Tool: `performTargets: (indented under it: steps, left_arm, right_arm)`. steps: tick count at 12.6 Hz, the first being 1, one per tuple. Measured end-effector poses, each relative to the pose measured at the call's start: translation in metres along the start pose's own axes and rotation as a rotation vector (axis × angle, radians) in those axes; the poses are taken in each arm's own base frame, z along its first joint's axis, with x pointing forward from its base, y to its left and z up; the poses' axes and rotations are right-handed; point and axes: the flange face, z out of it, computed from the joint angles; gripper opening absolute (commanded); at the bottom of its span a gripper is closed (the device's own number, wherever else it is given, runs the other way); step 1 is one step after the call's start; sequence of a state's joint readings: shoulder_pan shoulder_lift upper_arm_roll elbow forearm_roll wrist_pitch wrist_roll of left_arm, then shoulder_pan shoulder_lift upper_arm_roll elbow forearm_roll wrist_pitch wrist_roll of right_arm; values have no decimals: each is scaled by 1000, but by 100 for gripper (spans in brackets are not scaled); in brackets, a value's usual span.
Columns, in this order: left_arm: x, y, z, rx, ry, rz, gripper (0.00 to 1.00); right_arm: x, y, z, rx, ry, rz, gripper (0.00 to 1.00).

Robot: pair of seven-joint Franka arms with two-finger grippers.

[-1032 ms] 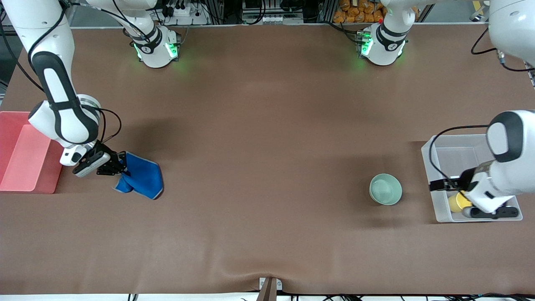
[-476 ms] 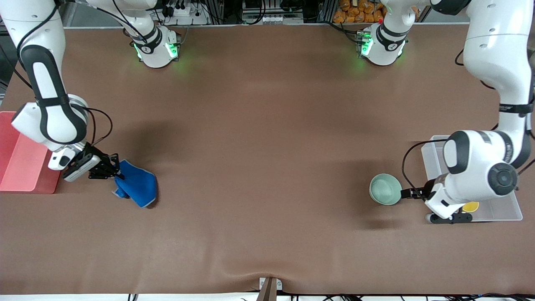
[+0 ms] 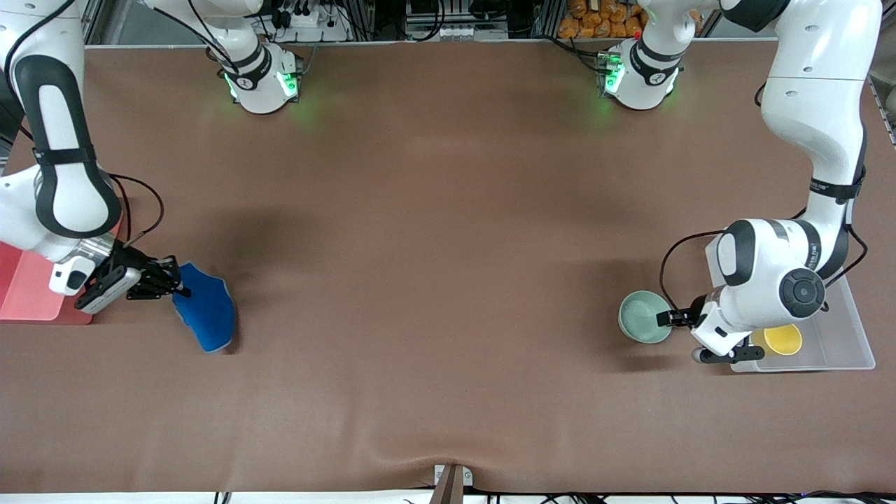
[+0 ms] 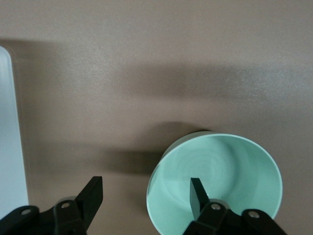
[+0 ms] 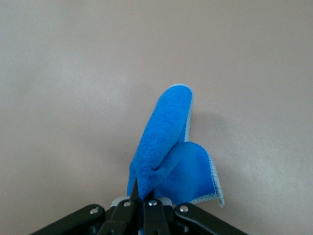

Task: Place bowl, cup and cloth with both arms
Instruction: 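Grasp the blue cloth with the right gripper while the left gripper reaches the bowl, then lift the cloth into the pink bin while the left gripper lifts the bowl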

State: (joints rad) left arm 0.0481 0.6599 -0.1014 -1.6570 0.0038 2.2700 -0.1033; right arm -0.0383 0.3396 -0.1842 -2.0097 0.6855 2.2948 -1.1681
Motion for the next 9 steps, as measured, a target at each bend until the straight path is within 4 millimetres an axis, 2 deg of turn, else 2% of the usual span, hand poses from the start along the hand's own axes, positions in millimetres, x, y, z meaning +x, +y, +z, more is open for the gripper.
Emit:
performTargets:
  steps: [1,2,4,6,9]
  left_arm:
    - [-3,0,7,-2,14,-1,39]
    - [-7,0,15,-2,18,-4,0]
    - [-10,0,20,-3,20,-6,0]
    - [-9,1,16,-4,31,-7,0]
    - [1,11,-7,-10,79,-23,0]
  right_arm:
    - [9,0,-12,1,-40,19,0]
    - [19,0,-27,-6,-84,39,0]
    - [39,-7,-59,-50,-161,96,0]
    - [51,-18,-89,-91,-220,143,0]
    - [59,-31,-154,-203,-279,166,0]
